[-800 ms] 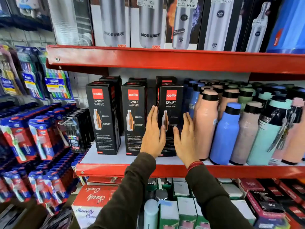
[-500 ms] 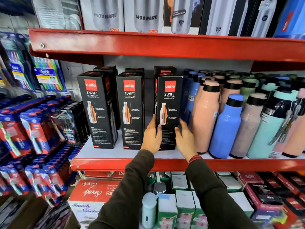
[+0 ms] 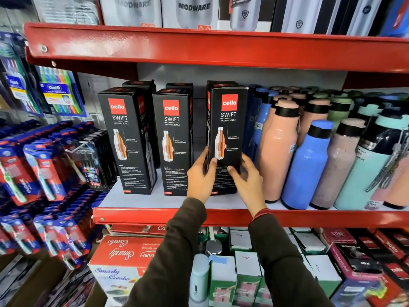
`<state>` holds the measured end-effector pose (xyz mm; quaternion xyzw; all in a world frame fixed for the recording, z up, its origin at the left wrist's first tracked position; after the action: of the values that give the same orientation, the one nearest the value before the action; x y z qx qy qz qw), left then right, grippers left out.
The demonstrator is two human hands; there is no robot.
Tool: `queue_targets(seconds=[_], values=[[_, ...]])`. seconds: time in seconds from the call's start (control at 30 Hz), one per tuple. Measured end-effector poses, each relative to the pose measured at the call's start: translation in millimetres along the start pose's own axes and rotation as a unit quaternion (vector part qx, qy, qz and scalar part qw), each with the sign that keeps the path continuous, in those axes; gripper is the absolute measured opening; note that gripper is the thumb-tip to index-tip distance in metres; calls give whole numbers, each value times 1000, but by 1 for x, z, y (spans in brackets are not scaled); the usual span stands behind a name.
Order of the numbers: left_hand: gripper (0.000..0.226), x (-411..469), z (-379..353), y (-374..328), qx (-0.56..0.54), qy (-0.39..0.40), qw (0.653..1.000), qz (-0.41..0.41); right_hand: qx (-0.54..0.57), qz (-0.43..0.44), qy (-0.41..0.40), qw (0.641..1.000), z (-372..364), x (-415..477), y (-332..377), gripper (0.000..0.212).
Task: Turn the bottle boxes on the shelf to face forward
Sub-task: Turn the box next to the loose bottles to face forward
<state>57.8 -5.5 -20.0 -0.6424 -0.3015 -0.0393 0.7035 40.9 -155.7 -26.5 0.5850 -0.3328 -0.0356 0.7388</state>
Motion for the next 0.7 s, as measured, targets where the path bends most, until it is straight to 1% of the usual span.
queue_targets(seconds=[0.1,0.17,0.27,0.37,0.43,0.5,0.57,0.63,0.7], values=[[42,-2,3,-8,-46,-38,998,4,-15,27,10,999,2,-1,5,83],[39,-6,4,-12,-71,-52,996,-1,-17,33,-1,999,3,-1,9,93],[36,-12,3,-17,-83,-62,995,-8,-9,39,-17,999,2,-2,14,96],[33,-14,5,-18,-77,-69,994,-19,-14,34,-32,999,3,-2,16,91],[36,-13,6,-18,-43,-67,996,-49,-12,29,-35,999,6,-1,17,87],[46,-9,6,-17,-1,-52,997,-65,-10,26,-24,999,9,1,18,84],[49,-4,5,-15,6,-23,999,-33,-12,25,-5,1000,11,5,19,86],[46,-1,5,-14,-5,10,1000,3,-14,26,19,999,12,8,20,95],[43,0,5,-12,-22,18,1000,10,-10,22,49,998,11,10,21,102]])
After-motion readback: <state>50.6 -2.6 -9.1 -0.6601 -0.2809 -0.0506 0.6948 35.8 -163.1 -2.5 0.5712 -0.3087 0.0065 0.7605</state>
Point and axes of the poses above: each hand's wrist, its own x-axis towards the middle knuckle, its own z-axis out of the back of the hand, y = z × x, the point moved 3 cm from there along x, towards the middle knuckle, and after that the axes turned 14 degrees about -y, right-handed, at the moved point
